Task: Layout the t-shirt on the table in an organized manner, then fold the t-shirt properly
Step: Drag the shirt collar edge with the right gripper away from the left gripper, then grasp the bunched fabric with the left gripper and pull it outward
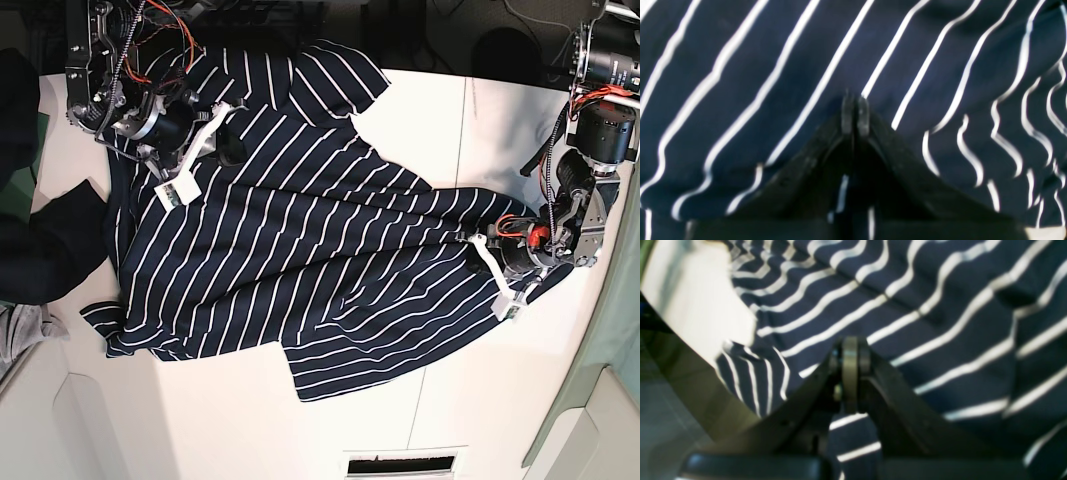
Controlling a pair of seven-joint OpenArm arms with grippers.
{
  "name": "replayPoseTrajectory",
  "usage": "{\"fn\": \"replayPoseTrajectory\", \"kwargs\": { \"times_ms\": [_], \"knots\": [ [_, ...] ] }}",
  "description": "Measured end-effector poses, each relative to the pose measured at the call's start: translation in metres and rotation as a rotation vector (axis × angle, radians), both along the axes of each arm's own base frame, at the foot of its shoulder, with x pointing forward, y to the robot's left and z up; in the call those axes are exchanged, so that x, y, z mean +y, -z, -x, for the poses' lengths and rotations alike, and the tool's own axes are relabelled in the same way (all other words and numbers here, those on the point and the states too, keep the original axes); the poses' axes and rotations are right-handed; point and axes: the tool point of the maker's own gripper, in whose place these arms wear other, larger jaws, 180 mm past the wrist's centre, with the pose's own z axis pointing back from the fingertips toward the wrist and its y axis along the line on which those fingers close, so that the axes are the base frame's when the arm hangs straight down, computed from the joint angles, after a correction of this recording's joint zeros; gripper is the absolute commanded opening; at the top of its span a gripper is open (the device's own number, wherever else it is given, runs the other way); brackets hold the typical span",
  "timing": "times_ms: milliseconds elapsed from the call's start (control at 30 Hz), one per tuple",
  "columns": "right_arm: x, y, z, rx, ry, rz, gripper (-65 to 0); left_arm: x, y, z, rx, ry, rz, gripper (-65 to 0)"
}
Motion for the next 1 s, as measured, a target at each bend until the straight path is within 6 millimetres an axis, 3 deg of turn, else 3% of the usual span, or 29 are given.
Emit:
{"fn": "replayPoseTrajectory", "kwargs": {
  "times_ms": [233,367,533,700,867,1000],
  "knots": [
    [-0.006,0.023,0.035,0.079,-0.008,0.049,-65.0,-0.032,0.006,-0.015,-0.055,-0.031,-0.030,-65.0],
    [-0.006,0.029,0.049,0.110,-0.008,0.045,-65.0,-0.034,0.003,-0.025,-0.088,-0.054,-0.083,-65.0],
    [-0.007,0.033,0.066,0.141,-0.005,0.034,-65.0,-0.027,0.000,-0.040,-0.100,-0.096,-0.098,-65.0],
    [-0.016,0.035,0.071,0.151,-0.017,0.054,-65.0,0.000,0.002,-0.058,-0.055,-0.169,-0.114,-65.0],
    [-0.029,0.036,0.073,0.161,-0.031,0.083,-65.0,0.018,-0.002,-0.066,-0.043,-0.206,-0.129,-65.0],
    [-0.028,0.033,0.072,0.166,-0.024,0.053,-65.0,0.036,-0.006,-0.065,-0.032,-0.220,-0.157,-65.0]
  ]
}}
